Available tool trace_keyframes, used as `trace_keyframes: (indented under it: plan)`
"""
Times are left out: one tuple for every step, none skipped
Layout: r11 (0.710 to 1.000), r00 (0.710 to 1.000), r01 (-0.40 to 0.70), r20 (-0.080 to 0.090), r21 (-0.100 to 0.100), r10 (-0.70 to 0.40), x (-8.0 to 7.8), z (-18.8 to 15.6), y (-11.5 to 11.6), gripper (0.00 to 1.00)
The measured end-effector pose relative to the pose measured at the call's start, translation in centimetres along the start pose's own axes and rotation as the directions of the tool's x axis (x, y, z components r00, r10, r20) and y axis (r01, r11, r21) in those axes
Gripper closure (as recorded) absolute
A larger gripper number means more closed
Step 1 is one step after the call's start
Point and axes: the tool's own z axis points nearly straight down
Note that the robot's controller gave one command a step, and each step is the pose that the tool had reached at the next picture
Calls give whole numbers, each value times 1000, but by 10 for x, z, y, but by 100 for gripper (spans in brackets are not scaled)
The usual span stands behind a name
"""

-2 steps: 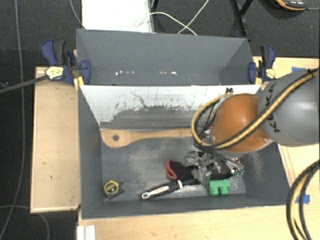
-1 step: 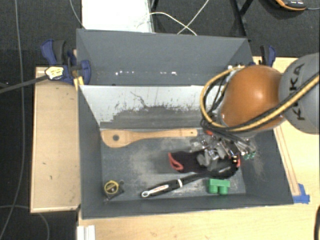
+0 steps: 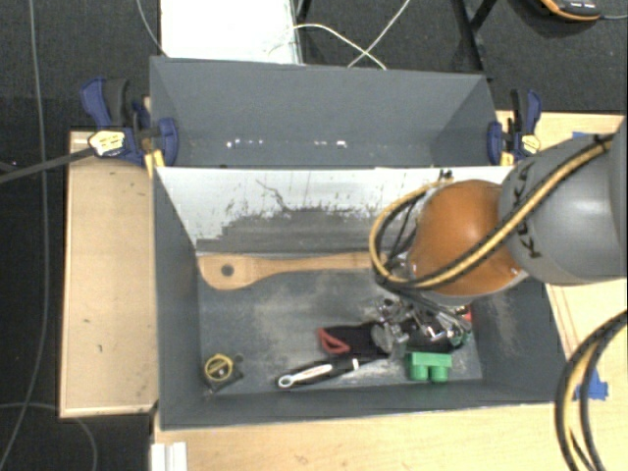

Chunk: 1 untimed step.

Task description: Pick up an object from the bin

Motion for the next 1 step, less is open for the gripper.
trace_keyframes:
  plan:
    - [1000, 999, 13, 34, 13, -13, -13, -80, 11, 100]
